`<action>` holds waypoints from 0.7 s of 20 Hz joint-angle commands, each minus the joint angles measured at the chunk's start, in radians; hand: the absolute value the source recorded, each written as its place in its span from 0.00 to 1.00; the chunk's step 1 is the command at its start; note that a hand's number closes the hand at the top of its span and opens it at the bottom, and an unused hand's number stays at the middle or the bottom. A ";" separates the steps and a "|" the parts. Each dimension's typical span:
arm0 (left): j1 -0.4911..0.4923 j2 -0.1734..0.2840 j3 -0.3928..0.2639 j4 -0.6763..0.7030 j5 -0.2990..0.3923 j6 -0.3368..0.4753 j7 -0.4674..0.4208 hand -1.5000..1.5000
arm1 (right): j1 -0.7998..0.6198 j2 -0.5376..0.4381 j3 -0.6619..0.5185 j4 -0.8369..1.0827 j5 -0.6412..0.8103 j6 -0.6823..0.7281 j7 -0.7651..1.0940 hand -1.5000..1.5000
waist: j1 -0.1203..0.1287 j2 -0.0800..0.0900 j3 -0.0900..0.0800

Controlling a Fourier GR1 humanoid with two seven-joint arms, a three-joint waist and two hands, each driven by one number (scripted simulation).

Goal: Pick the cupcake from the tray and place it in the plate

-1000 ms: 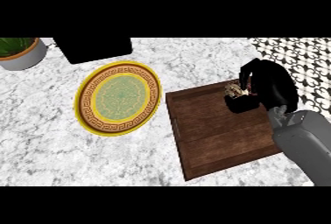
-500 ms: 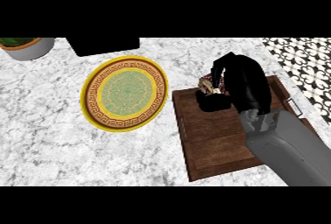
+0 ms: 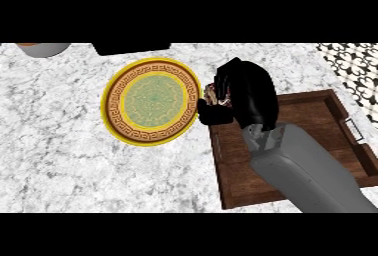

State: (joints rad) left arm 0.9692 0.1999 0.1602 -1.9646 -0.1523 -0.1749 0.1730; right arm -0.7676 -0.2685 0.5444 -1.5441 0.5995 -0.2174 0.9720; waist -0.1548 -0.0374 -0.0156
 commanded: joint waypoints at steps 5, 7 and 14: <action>-0.322 -0.038 -0.041 -0.167 0.096 0.000 -0.148 0.50 | -0.045 0.086 0.002 0.132 0.066 -0.027 0.073 1.00 | 0.011 0.024 0.003; -0.333 -0.044 -0.048 -0.163 0.092 -0.010 -0.148 0.50 | -0.058 0.108 0.006 0.166 0.082 -0.027 0.079 1.00 | 0.019 0.028 0.003; -0.369 -0.055 -0.021 -0.144 0.102 -0.034 -0.155 0.50 | -0.059 0.187 -0.040 0.283 0.098 -0.082 0.090 0.00 | 0.033 0.042 0.009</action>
State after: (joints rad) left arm 0.8827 0.1823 0.2116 -1.9341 -0.1366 -0.2292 0.1567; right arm -0.8240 -0.1271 0.5305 -1.3141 0.6879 -0.2427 1.0073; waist -0.1002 0.0012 -0.0132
